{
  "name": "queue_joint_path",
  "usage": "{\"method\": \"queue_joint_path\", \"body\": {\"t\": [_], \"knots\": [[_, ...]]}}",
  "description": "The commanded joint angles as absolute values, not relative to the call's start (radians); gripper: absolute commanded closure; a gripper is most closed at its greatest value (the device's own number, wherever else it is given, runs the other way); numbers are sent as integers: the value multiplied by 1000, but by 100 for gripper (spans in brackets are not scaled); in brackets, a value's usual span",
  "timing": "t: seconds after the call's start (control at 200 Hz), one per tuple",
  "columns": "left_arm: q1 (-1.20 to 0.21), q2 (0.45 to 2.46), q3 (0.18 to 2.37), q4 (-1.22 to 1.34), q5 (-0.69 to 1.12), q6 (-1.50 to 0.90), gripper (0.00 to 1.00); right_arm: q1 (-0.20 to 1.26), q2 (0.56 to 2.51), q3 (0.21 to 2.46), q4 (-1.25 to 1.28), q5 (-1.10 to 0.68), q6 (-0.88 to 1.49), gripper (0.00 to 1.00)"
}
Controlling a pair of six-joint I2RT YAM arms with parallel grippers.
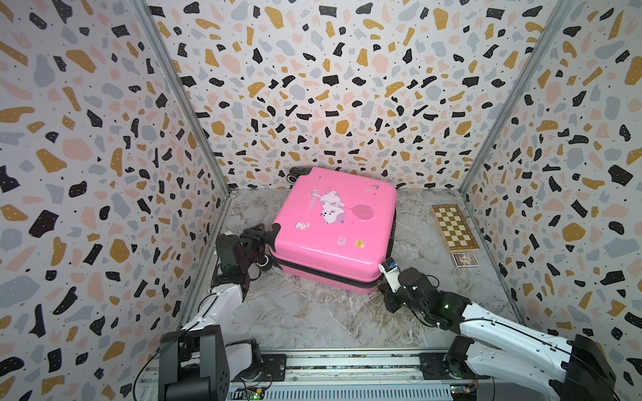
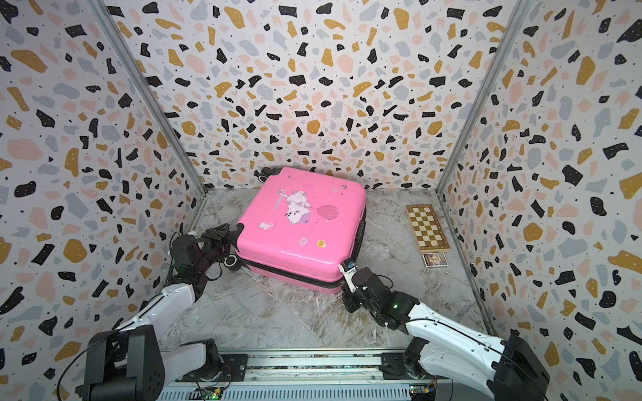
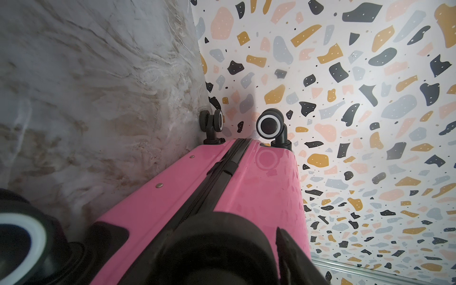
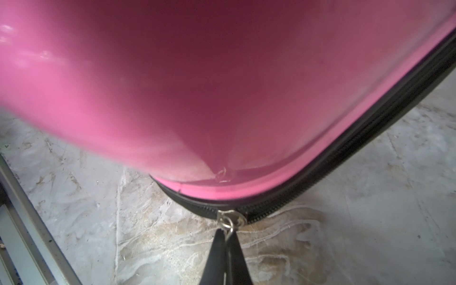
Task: Open the suitcase zippers
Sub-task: Adjust the suitcase at the center of the board.
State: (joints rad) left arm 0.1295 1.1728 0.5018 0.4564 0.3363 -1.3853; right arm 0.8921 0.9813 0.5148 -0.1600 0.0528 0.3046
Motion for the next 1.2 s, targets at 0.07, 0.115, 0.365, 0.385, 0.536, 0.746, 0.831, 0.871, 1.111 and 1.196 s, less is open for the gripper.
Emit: {"method": "queue_joint_path", "body": {"t": [0.07, 0.115, 0.365, 0.385, 0.536, 0.746, 0.831, 0.871, 1.111, 1.196], "knots": [[-1, 1106, 460, 352, 643, -1164, 60, 894, 1140, 585, -77, -120, 285, 100], [-10, 1089, 453, 341, 646, -1164, 60, 863, 1151, 590, -75, -131, 283, 100], [-149, 961, 451, 214, 615, -1137, 60, 657, 1124, 563, -51, -187, 249, 100], [-163, 948, 451, 200, 609, -1135, 60, 641, 1117, 557, -47, -193, 248, 100], [-247, 857, 446, 107, 556, -1118, 60, 583, 1064, 509, -16, -236, 231, 100], [-291, 816, 436, 80, 520, -1115, 60, 625, 982, 476, 16, -272, 191, 100], [-291, 829, 433, 81, 517, -1106, 60, 686, 939, 467, 20, -236, 180, 100], [-290, 837, 430, 81, 516, -1102, 60, 712, 926, 464, 20, -225, 179, 100], [-291, 878, 391, 92, 456, -1066, 60, 768, 944, 463, -23, -231, 207, 100], [-289, 912, 381, 96, 432, -1048, 60, 781, 935, 451, -30, -251, 226, 100]]}}
